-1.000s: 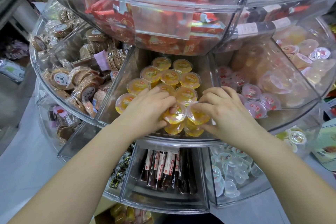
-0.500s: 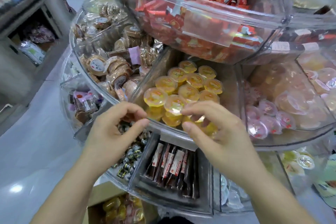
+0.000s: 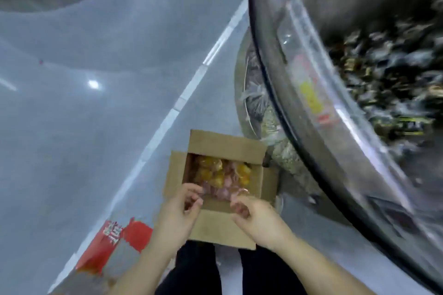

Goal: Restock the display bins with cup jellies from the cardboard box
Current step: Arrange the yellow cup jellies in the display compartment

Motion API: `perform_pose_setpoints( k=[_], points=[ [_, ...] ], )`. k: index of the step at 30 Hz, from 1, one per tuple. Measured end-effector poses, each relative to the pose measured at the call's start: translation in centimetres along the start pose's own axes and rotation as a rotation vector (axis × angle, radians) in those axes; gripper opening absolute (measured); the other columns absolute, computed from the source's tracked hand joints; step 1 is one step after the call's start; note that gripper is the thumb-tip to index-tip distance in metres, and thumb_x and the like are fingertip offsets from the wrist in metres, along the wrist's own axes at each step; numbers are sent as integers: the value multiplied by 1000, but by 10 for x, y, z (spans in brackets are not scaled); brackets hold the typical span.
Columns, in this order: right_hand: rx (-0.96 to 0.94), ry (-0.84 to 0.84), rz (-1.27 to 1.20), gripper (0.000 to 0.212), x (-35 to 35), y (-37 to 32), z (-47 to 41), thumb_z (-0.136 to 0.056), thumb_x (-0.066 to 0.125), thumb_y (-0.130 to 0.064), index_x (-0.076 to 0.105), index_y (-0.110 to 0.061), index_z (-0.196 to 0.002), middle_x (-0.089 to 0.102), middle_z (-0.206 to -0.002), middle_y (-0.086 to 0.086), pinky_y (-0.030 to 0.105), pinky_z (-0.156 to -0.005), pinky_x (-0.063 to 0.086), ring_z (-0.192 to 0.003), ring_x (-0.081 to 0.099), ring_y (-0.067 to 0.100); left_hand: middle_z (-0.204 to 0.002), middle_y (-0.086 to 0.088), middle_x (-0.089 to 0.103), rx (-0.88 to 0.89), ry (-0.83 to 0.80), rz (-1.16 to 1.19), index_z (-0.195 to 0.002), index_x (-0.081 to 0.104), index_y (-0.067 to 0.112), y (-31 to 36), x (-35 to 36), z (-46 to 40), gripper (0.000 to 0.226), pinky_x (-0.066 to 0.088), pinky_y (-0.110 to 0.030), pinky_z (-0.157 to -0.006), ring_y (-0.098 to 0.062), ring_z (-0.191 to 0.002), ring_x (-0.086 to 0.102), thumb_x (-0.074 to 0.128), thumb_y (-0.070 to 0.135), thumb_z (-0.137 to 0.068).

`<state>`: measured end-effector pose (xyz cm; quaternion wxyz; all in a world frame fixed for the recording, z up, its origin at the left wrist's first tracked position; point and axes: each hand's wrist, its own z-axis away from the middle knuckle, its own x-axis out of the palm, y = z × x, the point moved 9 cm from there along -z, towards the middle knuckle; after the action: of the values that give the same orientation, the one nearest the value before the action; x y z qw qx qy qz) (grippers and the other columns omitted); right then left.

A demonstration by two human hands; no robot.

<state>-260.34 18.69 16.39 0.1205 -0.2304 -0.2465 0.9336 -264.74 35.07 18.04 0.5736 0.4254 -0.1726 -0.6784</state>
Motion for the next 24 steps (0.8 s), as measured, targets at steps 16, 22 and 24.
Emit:
perform_pose_setpoints(
  k=[16, 22, 24],
  points=[
    [271, 153, 162, 76, 150, 172, -318, -78, 66, -40, 29, -23, -142, 19, -152, 9, 44, -107, 36, -134, 32, 33, -147, -17, 31, -513, -155, -154, -143, 22, 9, -290, 162, -234, 70, 36, -41, -107, -33, -131, 39, 60, 26, -87],
    [205, 216, 88, 73, 137, 171, -306, -65, 75, -45, 44, -19, -125, 42, -135, 8, 37, -101, 39, -124, 41, 28, -143, -15, 32, -693, 107, 205, -141, 24, 11, -305, 162, -239, 79, 45, -53, -95, -37, -128, 40, 66, 42, -81],
    [201, 253, 41, 70, 130, 167, -289, -62, 78, -43, 46, -17, -119, 44, -128, 7, 32, -98, 39, -120, 43, 26, -138, -15, 40, -732, 118, 227, -138, 31, 12, -304, 162, -240, 73, 46, -52, -94, -37, -124, 45, 66, 39, -80]
  ],
)
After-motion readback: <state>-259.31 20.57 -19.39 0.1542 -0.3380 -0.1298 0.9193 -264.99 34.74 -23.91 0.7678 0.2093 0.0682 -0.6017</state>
